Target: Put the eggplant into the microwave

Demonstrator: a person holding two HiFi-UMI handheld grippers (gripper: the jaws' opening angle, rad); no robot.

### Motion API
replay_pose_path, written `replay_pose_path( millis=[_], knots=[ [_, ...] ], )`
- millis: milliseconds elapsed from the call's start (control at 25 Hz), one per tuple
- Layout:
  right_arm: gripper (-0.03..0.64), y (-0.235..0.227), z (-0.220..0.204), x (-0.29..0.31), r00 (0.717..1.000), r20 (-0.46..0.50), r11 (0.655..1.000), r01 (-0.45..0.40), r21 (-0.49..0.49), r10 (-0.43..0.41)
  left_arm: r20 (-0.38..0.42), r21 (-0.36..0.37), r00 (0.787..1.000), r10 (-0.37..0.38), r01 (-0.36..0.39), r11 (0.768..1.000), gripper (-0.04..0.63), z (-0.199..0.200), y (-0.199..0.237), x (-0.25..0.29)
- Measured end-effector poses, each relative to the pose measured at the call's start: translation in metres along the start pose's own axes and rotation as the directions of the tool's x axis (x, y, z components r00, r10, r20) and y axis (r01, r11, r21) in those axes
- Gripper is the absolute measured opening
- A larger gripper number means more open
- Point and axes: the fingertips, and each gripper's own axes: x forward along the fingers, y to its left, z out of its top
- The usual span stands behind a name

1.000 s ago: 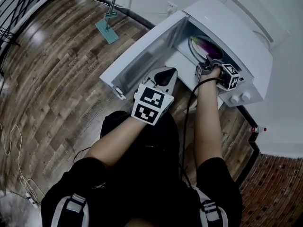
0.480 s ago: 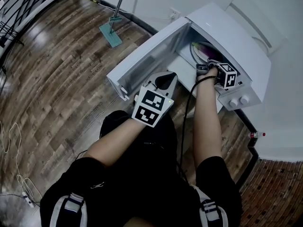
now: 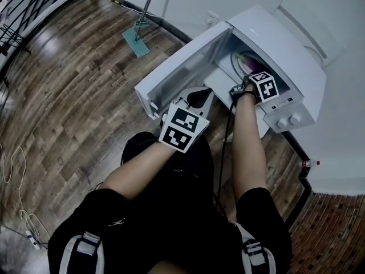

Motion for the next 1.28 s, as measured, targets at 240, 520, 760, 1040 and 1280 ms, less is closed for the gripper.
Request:
replay_pose_path(
  millis=[240,520,760,1040,1280],
  knots=[
    [0.233,-0.004,0.002,-0.003,0.995,0.045,0.977,0.101,-0.189,-0.094,-0.003,0.01,1.0,-0.01,0.01,1.0,0.0,0.0,-0.004,-0.005],
    [0.292,-0.005,-0.001,-0.007,0.988,0.069,0.931,0.153,-0.331,-0.138,-0.003,0.002,1.0,-0.011,0.011,1.0,0.0,0.0,-0.001,-0.006],
    [0.31,-0.007,0.009,-0.017,0.982,0.159,0.884,0.166,-0.438,-0.106,-0.002,-0.011,1.0,-0.023,0.023,1.0,0.0,-0.003,-0.005,-0.004],
    [0.014,0.003,0.003,-0.052,0.98,0.197,0.862,0.086,-0.5,0.016,0.004,-0.023,0.999,-0.036,0.036,0.999,0.0,-0.004,-0.01,0.005],
    [0.012,0.025,-0.011,-0.096,0.954,0.221,0.781,-0.024,-0.624,0.205,0.036,-0.008,0.999,-0.009,0.009,1.0,0.0,-0.001,-0.005,0.014]
  ],
)
